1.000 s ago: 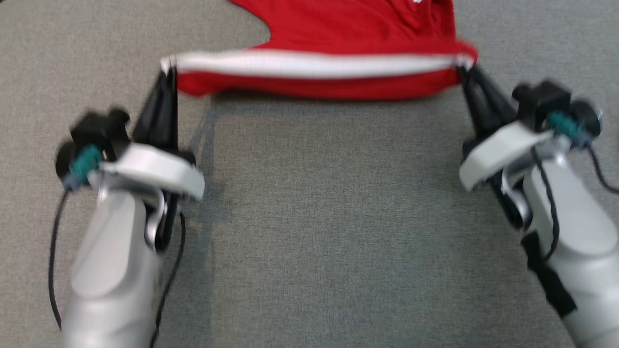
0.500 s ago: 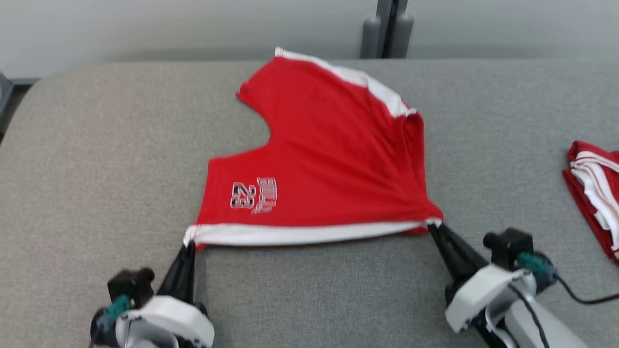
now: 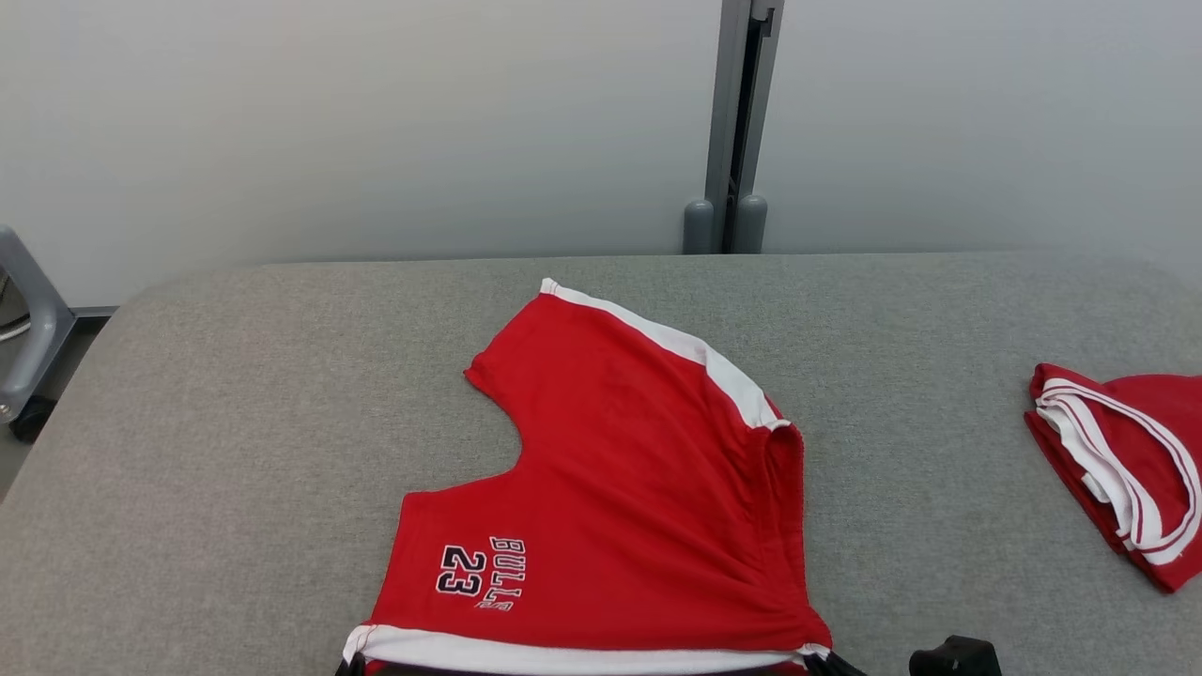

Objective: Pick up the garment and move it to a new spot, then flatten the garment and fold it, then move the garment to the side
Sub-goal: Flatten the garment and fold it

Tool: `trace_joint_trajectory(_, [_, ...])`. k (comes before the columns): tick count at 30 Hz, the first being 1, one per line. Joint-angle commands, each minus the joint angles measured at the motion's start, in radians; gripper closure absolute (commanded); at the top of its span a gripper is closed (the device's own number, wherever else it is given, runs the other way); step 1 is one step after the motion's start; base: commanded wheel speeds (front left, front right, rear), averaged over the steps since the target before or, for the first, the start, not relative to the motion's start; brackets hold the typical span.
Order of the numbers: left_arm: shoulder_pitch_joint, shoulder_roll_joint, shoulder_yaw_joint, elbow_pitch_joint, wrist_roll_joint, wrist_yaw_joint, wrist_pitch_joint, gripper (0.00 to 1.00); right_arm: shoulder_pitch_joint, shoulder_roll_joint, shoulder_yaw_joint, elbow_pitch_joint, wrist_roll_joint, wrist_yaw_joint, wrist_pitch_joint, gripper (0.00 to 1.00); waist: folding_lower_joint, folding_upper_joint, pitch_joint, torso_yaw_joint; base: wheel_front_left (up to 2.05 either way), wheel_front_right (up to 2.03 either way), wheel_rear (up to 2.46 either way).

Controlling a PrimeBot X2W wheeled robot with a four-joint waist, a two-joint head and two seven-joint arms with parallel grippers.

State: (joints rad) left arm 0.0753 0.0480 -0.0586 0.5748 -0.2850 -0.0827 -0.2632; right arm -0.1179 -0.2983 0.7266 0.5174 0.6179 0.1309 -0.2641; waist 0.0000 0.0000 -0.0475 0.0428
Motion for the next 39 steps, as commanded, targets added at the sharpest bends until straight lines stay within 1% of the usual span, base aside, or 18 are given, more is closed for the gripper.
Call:
trace_joint_trajectory(1, [0.005,0.005,0.008,-0.013,0.015,-0.004,-0.002,1.0,0.015,-0.018,0.013,-0.011,0.012,0.0,0.0,1.0,0.0,0.0,-0.005,-0.009,0.0,0.0,0.0])
trace_joint_trajectory(4, [-0.008,0.006,0.025,-0.034,0.032,-0.009,-0.002,1.0,0.012,-0.03,0.02,-0.028,0.028,0.0,0.0,1.0,0.0,0.0,0.004,-0.017,0.0,0.0,0.0])
trace_joint_trajectory(9, [-0.095,0.01,0.031,-0.063,0.06,-0.021,-0.002,1.0,-0.033,-0.013,-0.022,-0.041,0.026,0.0,0.0,1.0,0.0,0.0,0.037,-0.028,0.0,0.0,0.0])
trace_joint_trajectory(11, [-0.157,0.026,0.026,-0.061,0.076,-0.028,-0.002,1.0,-0.062,0.007,-0.052,-0.039,0.032,0.0,0.0,1.0,0.0,0.0,0.063,-0.036,0.0,0.0,0.0])
trace_joint_trajectory(14, [-0.299,0.063,-0.003,-0.037,0.101,-0.038,-0.002,1.0,-0.138,0.042,-0.101,-0.029,0.028,0.0,0.0,1.0,0.0,0.0,0.125,-0.052,0.0,0.0,0.0])
trace_joint_trajectory(18, [-0.509,0.125,-0.084,0.041,0.123,-0.046,0.0,1.0,-0.236,0.096,-0.158,0.013,0.004,0.0,0.0,1.0,0.0,0.0,0.214,-0.08,0.0,0.0,0.0])
trace_joint_trajectory(20, [-0.607,0.148,-0.158,0.085,0.109,-0.046,0.008,1.0,-0.282,0.125,-0.184,0.037,-0.01,0.0,0.0,1.0,0.0,0.0,0.248,-0.096,0.0,0.0,0.0])
trace_joint_trajectory(23, [-0.744,0.197,-0.27,0.141,0.06,-0.047,0.03,1.0,-0.339,0.172,-0.22,0.068,-0.024,0.0,0.0,1.0,0.0,0.0,0.299,-0.123,0.0,0.0,0.0])
trace_joint_trajectory(25, [-0.816,0.218,-0.345,0.174,0.024,-0.047,0.047,1.0,-0.373,0.192,-0.241,0.078,-0.036,0.0,0.0,1.0,0.0,0.0,0.333,-0.139,0.0,0.0,0.0])
trace_joint_trajectory(30, [-0.981,0.278,-0.452,0.254,-0.063,-0.047,0.072,1.0,-0.435,0.232,-0.291,0.079,-0.049,0.0,0.0,1.0,0.0,0.0,0.413,-0.178,0.0,0.0,0.0])
trace_joint_trajectory(35, [-1.109,0.312,-0.534,0.328,-0.109,-0.047,0.066,1.0,-0.483,0.243,-0.304,0.074,-0.053,0.0,0.0,1.0,0.0,0.0,0.477,-0.209,0.0,0.0,0.0])
trace_joint_trajectory(39, [-1.179,0.302,-0.562,0.412,-0.124,-0.047,0.058,1.0,-0.497,0.243,-0.3,0.048,-0.006,0.0,0.0,1.0,0.0,0.0,0.513,-0.222,0.0,0.0,0.0])
